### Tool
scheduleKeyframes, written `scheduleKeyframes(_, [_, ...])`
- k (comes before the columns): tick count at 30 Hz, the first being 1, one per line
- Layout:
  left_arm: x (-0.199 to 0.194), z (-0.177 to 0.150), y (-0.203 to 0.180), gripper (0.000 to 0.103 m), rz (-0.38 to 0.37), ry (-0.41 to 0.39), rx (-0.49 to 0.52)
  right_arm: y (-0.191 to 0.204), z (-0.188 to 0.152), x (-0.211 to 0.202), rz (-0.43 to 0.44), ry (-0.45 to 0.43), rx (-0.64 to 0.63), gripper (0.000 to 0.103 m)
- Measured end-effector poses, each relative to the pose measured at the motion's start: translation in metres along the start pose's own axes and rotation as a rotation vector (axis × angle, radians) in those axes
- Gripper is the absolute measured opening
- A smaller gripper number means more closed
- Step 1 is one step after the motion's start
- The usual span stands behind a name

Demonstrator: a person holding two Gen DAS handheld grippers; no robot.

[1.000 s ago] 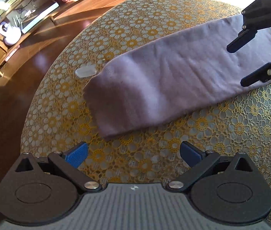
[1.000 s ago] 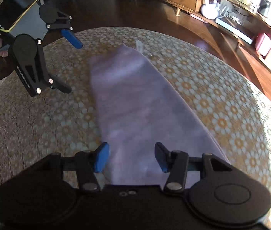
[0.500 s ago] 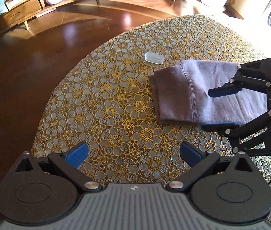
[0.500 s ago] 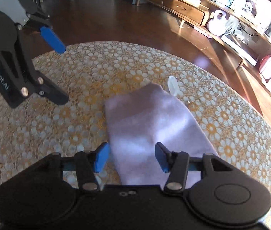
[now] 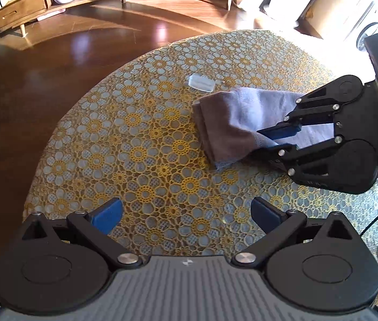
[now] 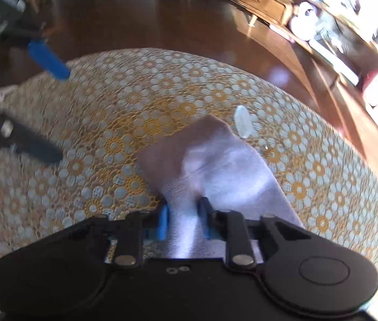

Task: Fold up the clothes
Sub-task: 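Fold the sweatshirt bundle in half with the right gripper toward the left gripper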

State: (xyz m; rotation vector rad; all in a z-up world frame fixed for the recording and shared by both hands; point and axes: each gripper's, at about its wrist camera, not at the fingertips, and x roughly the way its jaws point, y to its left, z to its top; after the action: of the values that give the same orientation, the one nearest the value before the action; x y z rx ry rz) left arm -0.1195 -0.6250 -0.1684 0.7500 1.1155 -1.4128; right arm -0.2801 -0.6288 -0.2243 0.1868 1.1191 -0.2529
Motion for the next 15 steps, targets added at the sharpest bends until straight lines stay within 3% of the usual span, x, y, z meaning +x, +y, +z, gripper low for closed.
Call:
scheduleKeyframes(2, [0.002, 0.001, 0.003, 0.103, -0.041, -0.002, -0.031, -0.01, 0.0, -0.003, 0.034, -0.008, 0.046, 0.103])
scheduleKeyframes(5, [0.011, 0.009, 0.017, 0.103, -0.154, 0.0, -0.171, -0.019, -0.003, -0.012, 0.069, -0.044, 0.079, 0.103])
scheduleKeyframes(10, [0.034, 0.023, 0.051, 0.103, -0.34, -0.015, -0.482, -0.033, -0.012, -0.027, 0.094, -0.096, 0.131, 0.103])
scheduleKeyframes(15, [0.056, 0.044, 0.044, 0.103, -0.401, -0.017, -0.57, -0.037, -0.013, -0.035, 0.099, -0.125, 0.143, 0.103])
